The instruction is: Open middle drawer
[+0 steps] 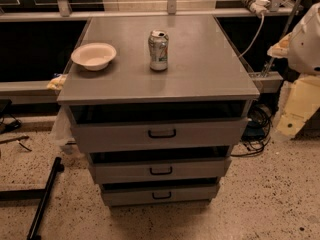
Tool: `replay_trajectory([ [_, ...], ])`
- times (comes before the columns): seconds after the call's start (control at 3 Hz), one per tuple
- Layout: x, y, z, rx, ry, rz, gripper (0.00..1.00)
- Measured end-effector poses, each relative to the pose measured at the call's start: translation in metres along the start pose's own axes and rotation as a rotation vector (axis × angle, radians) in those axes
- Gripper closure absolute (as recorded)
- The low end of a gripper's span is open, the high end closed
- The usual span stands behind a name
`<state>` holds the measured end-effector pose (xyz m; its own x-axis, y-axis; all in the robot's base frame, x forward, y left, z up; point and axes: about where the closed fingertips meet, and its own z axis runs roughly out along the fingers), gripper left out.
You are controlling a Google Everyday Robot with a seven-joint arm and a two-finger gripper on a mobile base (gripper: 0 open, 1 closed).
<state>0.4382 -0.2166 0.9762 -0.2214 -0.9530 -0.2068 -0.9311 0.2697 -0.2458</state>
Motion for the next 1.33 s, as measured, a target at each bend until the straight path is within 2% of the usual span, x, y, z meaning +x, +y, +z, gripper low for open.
replay_trajectory([
  [0.33, 0.002, 0.001, 0.009, 0.008, -0.015, -0.004, 0.0],
  [0.67, 0.009, 0.012, 0.049, -0.003, -0.068, -0.001, 0.0],
  [1.0, 0.006, 0.022, 0.107, -0.019, -0.151, -0.013, 0.0],
  [1.33, -0.009, 0.033, 0.17, -0.04, -0.24, -0.049, 0.0],
])
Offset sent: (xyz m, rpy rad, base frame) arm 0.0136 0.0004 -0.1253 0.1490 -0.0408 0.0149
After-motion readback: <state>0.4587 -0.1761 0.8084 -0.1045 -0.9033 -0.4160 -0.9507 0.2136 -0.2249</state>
